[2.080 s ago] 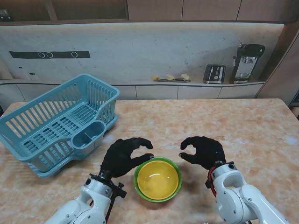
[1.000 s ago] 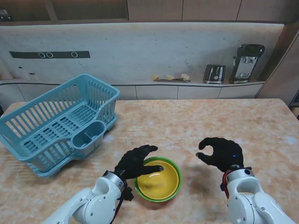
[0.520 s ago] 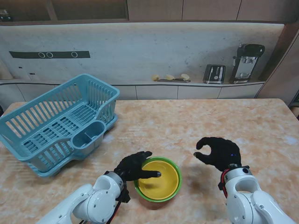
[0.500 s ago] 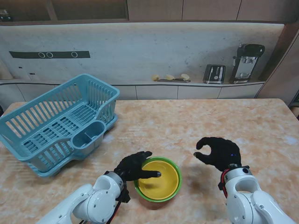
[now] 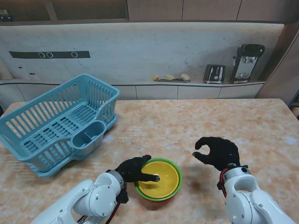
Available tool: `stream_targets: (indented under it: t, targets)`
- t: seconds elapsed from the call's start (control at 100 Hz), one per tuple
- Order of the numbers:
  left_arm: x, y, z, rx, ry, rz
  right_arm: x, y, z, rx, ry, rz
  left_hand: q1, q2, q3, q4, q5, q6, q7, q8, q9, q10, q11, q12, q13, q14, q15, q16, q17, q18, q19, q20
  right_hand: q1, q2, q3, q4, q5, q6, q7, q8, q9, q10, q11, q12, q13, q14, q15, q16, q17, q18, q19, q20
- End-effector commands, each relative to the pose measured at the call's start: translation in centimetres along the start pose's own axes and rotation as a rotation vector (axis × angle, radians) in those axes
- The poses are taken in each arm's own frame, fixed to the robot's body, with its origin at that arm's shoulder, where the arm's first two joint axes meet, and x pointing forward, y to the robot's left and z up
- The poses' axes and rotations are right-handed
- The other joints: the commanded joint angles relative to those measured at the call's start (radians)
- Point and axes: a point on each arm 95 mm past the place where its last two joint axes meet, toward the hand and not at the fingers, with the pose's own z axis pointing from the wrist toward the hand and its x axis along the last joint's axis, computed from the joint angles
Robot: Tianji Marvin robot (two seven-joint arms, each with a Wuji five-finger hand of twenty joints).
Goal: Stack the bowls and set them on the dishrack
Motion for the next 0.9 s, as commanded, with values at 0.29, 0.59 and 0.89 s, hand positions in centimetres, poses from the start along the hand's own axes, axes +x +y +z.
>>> stream_targets:
  t: [0.29,0.59,0.89]
  targets:
    - [0.1,0.8,0.1,-0.067,-0.02,0.034,0.2,-0.5,-0.2,0.017,0.003,0.011,0.055,-0.045,0.025,0.038,0.058,0.031,0.05,0.062,0.028,0.014,0.065,0.057,0.078,-0.014,0.063,0.061,0.066,-0.053,0.073,0.025,-0.019,0.02,0.009,-0.016,0.014,-0.035,0.023,-0.016,0.016,-0.015,0.004,0.019,-0.003,0.006,-0.012,-0.004,-0.017,0.01,-0.003,0.019]
    - [0.0,1.2,0.7,-0.09,-0.047,0.046,0.2,-0.5,-0.3,0.017,0.005,0.016,0.116,-0.053,0.055,0.034,0.091,0.018,0.11,0.153,0.11,-0.006,0.202,0.149,0.187,-0.047,0.169,0.144,0.158,-0.125,0.171,0.035,-0.02,0.025,0.008,-0.016,0.013,-0.033,0.028,-0.019,0.017,-0.012,0.005,0.02,-0.003,0.007,-0.011,-0.003,-0.017,0.011,-0.002,0.02]
    - [0.2,1.4,1.0,-0.126,-0.05,0.051,0.1,-0.5,-0.3,0.019,0.0,0.018,0.113,-0.118,0.353,0.013,0.002,-0.056,0.526,0.443,0.249,-0.114,0.39,0.254,0.369,-0.129,0.323,0.257,0.302,-0.198,0.325,0.01,-0.021,0.029,0.008,-0.015,0.014,-0.034,0.029,-0.021,0.016,-0.013,0.005,0.02,-0.003,0.007,-0.011,-0.003,-0.019,0.011,-0.002,0.02]
